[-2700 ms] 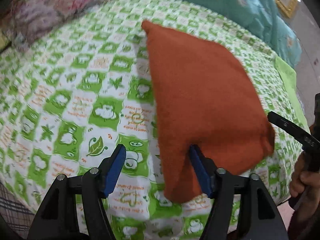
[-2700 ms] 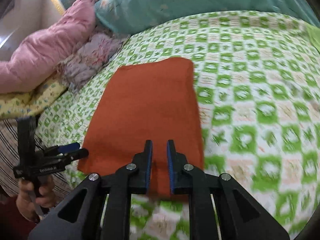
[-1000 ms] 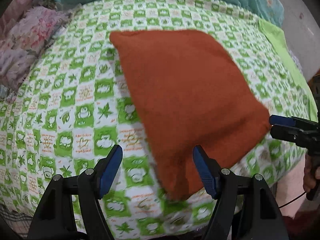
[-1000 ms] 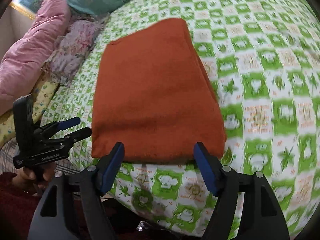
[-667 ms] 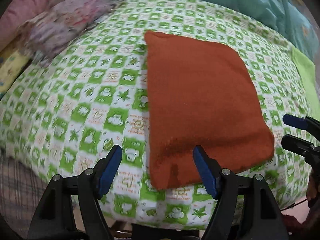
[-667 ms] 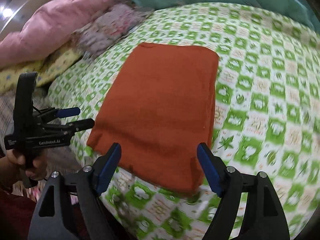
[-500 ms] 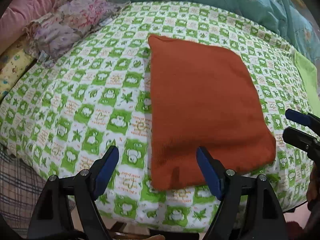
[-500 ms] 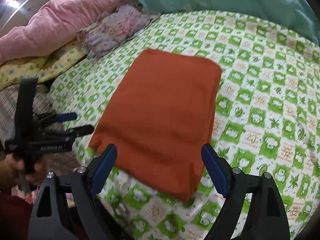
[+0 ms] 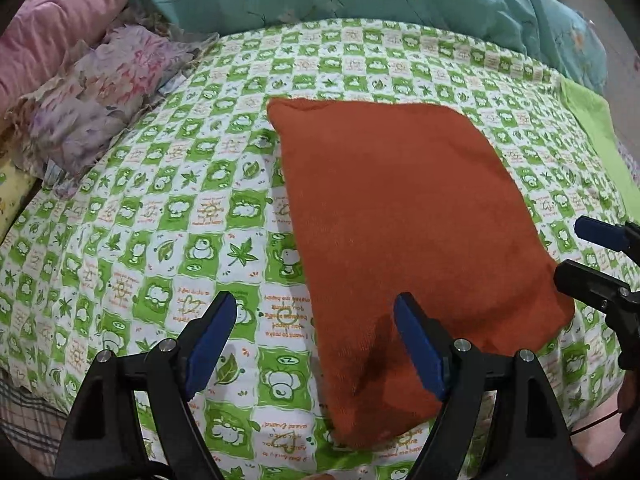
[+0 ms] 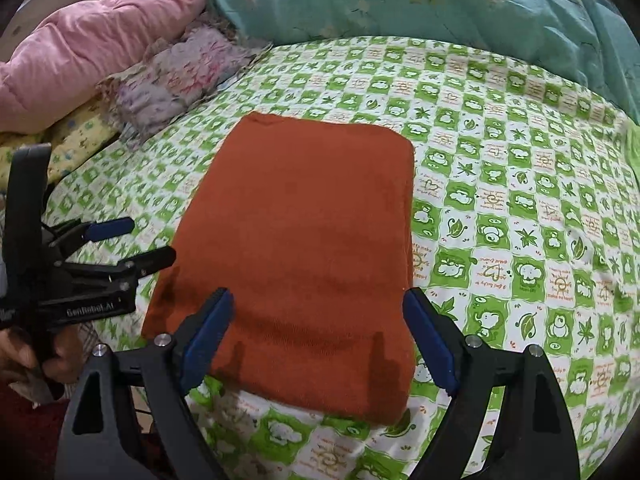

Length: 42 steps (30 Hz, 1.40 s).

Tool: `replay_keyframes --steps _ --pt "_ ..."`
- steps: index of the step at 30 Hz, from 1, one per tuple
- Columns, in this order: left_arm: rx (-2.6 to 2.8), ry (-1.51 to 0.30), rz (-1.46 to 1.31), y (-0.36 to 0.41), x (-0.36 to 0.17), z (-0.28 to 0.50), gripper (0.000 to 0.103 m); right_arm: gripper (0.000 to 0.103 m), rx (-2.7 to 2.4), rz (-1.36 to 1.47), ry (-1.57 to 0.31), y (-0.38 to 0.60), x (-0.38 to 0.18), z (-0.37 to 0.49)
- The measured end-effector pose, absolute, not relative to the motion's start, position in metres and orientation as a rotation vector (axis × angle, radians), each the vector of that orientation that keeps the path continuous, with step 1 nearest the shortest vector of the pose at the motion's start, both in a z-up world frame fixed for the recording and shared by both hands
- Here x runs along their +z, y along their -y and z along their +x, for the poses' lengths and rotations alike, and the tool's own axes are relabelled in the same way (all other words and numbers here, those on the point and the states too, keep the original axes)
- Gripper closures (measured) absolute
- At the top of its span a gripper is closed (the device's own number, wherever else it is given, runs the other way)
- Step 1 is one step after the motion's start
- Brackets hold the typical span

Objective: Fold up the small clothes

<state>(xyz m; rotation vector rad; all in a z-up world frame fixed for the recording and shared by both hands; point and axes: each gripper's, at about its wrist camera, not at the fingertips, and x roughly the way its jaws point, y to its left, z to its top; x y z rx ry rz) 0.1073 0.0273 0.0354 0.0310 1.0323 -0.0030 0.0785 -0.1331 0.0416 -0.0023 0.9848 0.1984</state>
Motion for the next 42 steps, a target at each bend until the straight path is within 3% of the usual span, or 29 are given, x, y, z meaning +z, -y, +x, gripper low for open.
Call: replay_keyframes --steps 42 --pt "0.054 -1.084 0.027 -0.024 0.022 0.107 0.019 0.016 0.230 0.022 -1.094 0.131 0.007 0.096"
